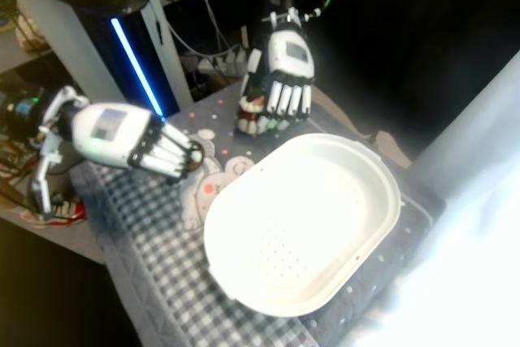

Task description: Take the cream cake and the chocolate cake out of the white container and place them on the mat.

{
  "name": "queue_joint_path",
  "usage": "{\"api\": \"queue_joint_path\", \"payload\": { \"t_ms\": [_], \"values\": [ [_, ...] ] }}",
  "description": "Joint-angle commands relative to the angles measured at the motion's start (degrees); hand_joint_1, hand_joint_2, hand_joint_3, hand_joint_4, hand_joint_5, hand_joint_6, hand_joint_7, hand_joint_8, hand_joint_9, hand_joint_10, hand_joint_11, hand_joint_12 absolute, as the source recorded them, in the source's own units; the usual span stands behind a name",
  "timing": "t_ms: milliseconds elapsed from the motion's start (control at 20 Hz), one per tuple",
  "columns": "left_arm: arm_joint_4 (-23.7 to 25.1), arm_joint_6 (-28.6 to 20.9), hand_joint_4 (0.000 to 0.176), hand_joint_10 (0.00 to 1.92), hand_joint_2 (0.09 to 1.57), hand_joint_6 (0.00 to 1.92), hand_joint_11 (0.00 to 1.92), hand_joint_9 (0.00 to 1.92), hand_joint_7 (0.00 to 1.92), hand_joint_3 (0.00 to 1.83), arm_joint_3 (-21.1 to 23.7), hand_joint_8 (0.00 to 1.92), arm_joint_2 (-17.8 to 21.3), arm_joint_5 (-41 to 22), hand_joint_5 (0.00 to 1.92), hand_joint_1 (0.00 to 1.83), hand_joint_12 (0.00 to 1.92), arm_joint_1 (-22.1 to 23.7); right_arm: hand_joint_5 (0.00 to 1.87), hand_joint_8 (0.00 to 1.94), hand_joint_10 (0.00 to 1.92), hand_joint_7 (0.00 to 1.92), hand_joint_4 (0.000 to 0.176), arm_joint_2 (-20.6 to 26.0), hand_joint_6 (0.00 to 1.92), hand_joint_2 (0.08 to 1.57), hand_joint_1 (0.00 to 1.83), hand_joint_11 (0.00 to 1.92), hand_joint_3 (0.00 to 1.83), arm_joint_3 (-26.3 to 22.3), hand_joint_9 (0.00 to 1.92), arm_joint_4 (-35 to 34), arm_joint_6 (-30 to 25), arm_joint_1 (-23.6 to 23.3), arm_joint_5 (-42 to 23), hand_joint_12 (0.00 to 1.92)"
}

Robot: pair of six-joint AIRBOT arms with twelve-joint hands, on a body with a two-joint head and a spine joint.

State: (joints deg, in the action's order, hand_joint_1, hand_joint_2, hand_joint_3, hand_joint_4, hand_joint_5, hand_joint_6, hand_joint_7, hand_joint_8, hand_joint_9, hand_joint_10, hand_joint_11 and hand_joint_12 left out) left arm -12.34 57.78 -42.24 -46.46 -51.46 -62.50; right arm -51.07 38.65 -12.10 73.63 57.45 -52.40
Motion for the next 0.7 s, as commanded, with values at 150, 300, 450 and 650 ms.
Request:
{"api": "queue_joint_path", "payload": {
  "t_ms": [150, 300, 450, 650],
  "values": [
    [0.3, -0.9, 0.000, 0.63, 0.80, 0.00, 0.00, 0.15, 0.42, 0.00, 0.0, 0.00, -0.1, -7.6, 0.46, 0.60, 1.45, -0.1, 0.65, 0.81, 1.13, 0.62, 0.000, 0.7, 0.37, 0.77, 0.73, 0.19, 0.00, -0.6, 0.47, 1.6, -0.1, -0.4, -7.8, 1.59],
    [-0.9, -0.9, 0.000, 0.63, 0.82, 0.00, 0.00, 0.19, 0.48, 0.00, -0.1, 0.01, 0.7, -11.1, 0.48, 0.53, 1.39, -0.5, 0.64, 0.85, 1.12, 0.61, 0.000, 2.2, 0.44, 0.80, 0.71, 0.22, 0.00, -0.7, 0.48, 1.5, -0.1, -0.4, -11.4, 1.61],
    [-2.1, -0.8, 0.000, 0.89, 0.93, 0.03, 0.02, 0.25, 0.65, 0.01, -0.7, 0.05, 1.6, -16.5, 0.60, 0.51, 1.56, -0.4, 0.58, 0.89, 1.16, 0.65, 0.000, 4.2, 0.69, 0.85, 0.60, 0.34, 0.01, -0.7, 0.52, 1.0, -0.1, -0.4, -18.4, 1.62],
    [-3.4, 1.0, 0.000, 0.77, 1.07, 0.04, 0.28, 0.48, 0.77, 0.00, -1.7, 0.09, 3.1, -26.2, 0.75, 0.49, 1.31, 1.3, 0.59, 0.97, 1.14, 0.71, 0.000, 6.7, 0.87, 0.92, 0.55, 0.46, 0.02, 0.0, 0.66, -0.6, -0.1, -0.4, -30.2, 1.47]
  ]
}}
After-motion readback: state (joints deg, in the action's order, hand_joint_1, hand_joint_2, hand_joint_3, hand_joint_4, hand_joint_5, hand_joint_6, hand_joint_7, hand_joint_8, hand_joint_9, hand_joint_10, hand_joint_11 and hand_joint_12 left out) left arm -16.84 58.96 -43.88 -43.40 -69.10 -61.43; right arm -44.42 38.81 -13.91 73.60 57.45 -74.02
